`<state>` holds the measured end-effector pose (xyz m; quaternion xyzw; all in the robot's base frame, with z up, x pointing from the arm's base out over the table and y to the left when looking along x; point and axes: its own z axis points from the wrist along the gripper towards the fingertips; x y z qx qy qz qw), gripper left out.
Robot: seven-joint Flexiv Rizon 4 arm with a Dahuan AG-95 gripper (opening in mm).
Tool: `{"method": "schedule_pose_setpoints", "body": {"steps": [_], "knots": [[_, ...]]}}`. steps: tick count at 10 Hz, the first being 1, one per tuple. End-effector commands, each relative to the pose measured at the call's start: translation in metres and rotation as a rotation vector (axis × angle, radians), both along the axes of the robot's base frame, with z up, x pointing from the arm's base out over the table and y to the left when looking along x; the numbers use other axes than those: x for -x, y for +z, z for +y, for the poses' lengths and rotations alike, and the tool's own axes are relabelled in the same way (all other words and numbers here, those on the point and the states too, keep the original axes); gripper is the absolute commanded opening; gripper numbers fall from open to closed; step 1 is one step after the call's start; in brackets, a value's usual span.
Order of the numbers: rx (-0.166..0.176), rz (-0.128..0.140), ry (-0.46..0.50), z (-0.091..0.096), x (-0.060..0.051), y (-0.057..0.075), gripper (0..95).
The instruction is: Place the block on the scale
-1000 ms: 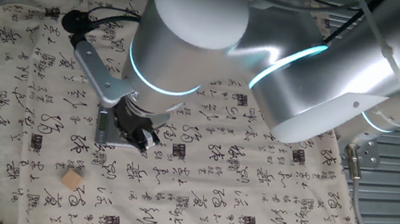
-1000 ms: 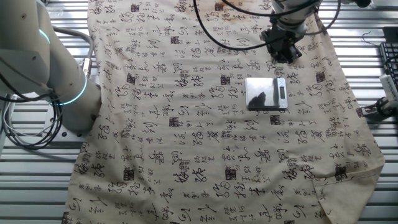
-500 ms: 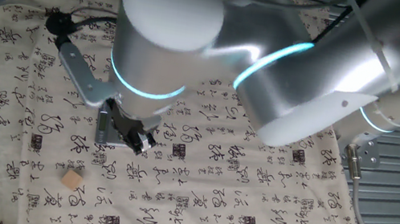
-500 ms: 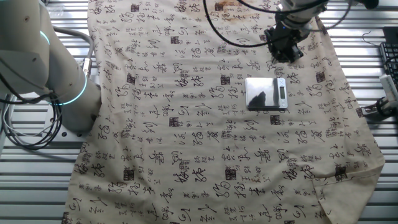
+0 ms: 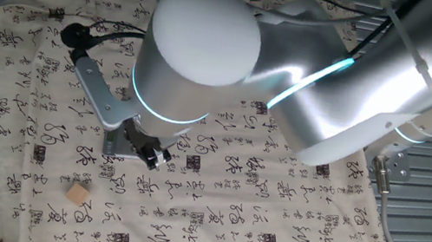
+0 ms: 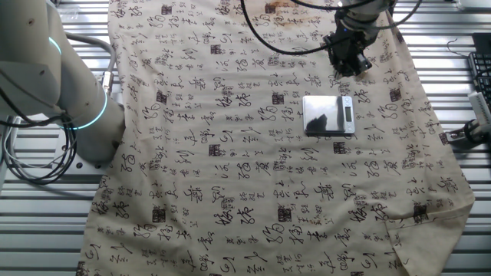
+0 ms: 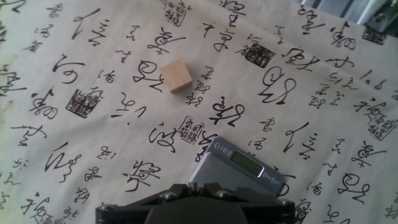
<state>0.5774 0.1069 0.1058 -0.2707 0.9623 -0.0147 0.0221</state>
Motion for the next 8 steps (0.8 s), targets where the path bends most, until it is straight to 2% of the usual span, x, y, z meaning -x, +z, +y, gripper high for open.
{"method": "schedule_pose_setpoints", "body": {"steps": [1, 5, 8], "knots": [[-0.012, 0.005, 0.002, -0.001, 0.000, 0.000, 0.0], [-0.018, 0.011, 0.011, 0.000, -0.001, 0.000, 0.0], [-0.023, 0.010, 0.007, 0.008, -0.014, -0.008, 0.0]]}}
